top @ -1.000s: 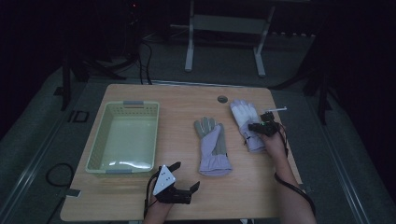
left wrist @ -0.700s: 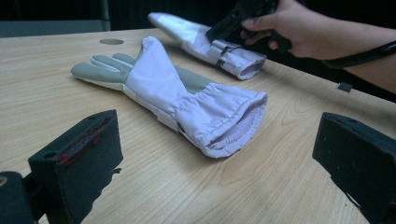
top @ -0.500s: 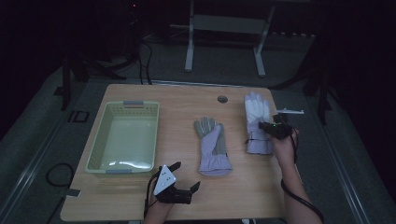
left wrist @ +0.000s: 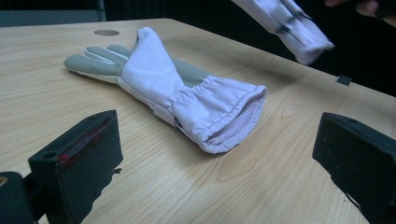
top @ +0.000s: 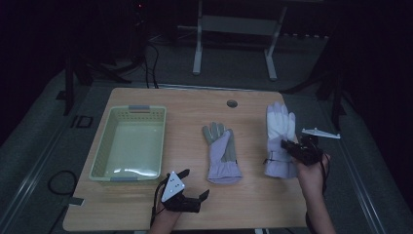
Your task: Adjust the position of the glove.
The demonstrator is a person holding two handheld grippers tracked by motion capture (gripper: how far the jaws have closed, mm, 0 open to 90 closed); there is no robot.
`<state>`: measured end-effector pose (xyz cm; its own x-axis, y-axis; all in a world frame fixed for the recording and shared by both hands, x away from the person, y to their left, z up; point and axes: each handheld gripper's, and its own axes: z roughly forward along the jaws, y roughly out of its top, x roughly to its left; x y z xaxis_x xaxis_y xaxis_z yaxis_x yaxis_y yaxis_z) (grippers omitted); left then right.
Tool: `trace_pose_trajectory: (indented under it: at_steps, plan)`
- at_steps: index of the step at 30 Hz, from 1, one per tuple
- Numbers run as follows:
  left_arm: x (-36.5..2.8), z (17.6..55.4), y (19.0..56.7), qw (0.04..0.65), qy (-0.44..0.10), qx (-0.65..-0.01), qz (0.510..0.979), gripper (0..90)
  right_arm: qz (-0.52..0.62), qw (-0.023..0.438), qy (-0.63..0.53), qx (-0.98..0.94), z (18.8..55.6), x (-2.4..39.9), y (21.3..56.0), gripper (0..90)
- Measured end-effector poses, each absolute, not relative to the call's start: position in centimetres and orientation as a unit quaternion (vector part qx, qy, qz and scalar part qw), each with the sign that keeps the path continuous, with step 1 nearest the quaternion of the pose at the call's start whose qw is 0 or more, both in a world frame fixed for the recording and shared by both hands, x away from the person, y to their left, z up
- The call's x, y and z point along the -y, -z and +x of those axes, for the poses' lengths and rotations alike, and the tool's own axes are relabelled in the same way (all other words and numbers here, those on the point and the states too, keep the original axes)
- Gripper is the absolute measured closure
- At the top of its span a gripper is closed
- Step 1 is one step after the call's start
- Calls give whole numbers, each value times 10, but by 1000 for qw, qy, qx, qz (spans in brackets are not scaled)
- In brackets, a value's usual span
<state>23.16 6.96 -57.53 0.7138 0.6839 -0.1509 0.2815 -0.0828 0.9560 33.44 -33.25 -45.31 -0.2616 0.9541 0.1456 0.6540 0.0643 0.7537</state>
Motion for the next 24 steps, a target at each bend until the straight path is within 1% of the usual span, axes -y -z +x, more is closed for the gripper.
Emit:
trace_pose_trajectory:
  at_steps: [4,8,12,18,19,22,24]
  plan:
    - [-70,232,575,589,-167,-336,716,15,583,199,-370,-695,317,334,461,796]
    - [-69,231,575,587,-172,-330,719,15,582,199,-358,-702,309,329,470,795]
    - [-68,230,575,587,-174,-327,720,15,585,198,-346,-706,313,327,479,794]
    - [-74,234,576,600,-150,-342,708,15,598,191,-321,-709,329,326,499,782]
    - [-74,234,576,600,-153,-342,707,15,601,185,-314,-711,335,325,505,775]
    - [-73,233,576,598,-157,-339,709,15,601,186,-310,-713,336,325,507,772]
    - [-73,232,576,597,-161,-337,710,15,602,181,-296,-719,342,324,520,754]
